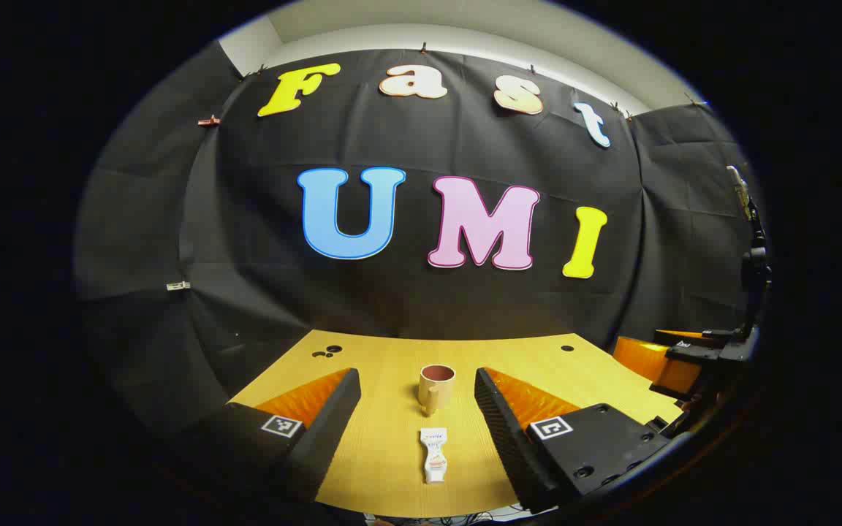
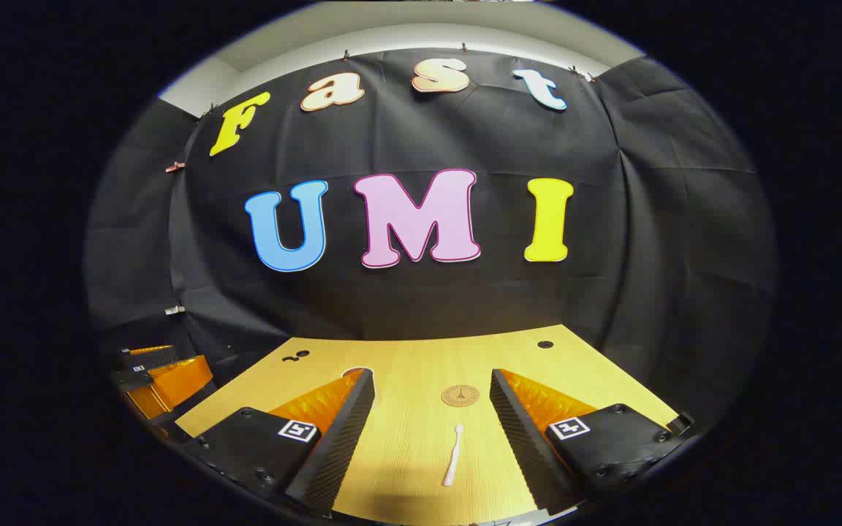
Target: Put the toothbrush and toothpaste on the desktop into the cup, then pick up the cup and place it on the coaster on the desktop.
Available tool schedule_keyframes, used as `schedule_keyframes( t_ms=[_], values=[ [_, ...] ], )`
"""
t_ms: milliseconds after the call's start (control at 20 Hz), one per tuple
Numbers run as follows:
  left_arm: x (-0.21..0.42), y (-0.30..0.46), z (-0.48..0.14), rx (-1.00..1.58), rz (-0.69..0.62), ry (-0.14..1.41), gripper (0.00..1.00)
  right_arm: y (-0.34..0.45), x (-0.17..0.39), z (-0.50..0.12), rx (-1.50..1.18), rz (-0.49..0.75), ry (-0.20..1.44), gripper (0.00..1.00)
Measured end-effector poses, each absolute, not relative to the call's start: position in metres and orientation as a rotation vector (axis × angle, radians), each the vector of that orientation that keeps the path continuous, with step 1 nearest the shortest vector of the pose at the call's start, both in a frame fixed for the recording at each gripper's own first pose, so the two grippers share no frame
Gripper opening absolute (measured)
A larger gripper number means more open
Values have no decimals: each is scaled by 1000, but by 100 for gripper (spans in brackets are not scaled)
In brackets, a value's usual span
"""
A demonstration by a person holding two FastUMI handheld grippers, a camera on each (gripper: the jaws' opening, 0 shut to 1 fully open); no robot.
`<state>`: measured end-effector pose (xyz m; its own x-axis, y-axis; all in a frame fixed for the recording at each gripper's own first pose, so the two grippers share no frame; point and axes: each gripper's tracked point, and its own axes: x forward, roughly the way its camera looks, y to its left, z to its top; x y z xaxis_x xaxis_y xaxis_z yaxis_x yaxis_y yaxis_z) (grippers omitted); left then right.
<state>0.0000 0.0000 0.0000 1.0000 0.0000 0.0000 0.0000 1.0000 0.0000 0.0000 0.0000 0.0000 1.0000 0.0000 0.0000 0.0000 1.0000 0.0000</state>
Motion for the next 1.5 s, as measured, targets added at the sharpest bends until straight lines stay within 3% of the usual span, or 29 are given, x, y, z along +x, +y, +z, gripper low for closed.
schedule_keyframes(
  t_ms=[750, 1500],
  values=[
    [59, -19, -15, -2, -3, 65, 97, -62, 52, 3, 23, -74, 2, 98],
    [87, -22, -44, -15, 16, 153, 98, -74, 90, -11, 45, -55, 58, 98]
  ],
)
